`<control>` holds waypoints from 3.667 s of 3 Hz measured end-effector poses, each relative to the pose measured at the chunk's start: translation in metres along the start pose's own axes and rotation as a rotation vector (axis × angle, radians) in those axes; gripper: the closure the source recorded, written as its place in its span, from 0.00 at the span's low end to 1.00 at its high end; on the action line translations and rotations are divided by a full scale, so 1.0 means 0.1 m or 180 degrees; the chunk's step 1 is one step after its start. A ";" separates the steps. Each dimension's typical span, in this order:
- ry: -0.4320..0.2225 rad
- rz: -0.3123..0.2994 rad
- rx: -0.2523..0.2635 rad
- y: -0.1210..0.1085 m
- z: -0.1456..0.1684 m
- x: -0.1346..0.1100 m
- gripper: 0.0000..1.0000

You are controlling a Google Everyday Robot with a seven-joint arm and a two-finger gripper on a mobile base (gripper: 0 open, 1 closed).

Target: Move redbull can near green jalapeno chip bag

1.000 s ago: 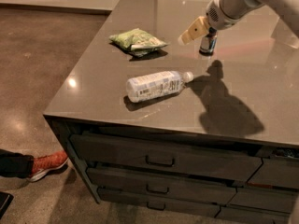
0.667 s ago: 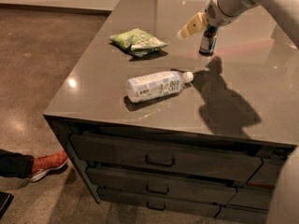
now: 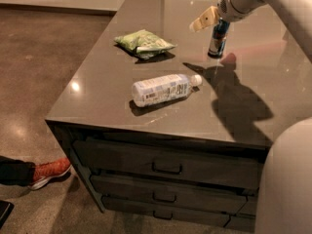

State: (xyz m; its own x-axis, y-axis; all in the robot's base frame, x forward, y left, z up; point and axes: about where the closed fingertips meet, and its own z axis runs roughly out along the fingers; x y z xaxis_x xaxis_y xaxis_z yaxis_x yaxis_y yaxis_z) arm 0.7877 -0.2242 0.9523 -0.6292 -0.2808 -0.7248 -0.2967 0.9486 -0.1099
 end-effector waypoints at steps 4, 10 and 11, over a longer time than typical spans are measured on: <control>-0.0082 0.0124 -0.0227 0.03 0.20 -0.17 0.79; -0.0265 -0.0324 -0.1157 1.22 0.39 -0.43 0.28; -0.0247 -0.0329 -0.1175 1.25 0.43 -0.42 0.00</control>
Offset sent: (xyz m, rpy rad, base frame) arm 0.0314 -0.0211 -0.0032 0.0675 0.0018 -0.0512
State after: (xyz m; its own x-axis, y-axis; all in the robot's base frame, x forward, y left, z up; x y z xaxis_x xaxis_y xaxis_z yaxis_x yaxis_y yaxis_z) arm 0.8078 -0.0875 0.9392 -0.5303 -0.3468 -0.7736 -0.6031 0.7956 0.0568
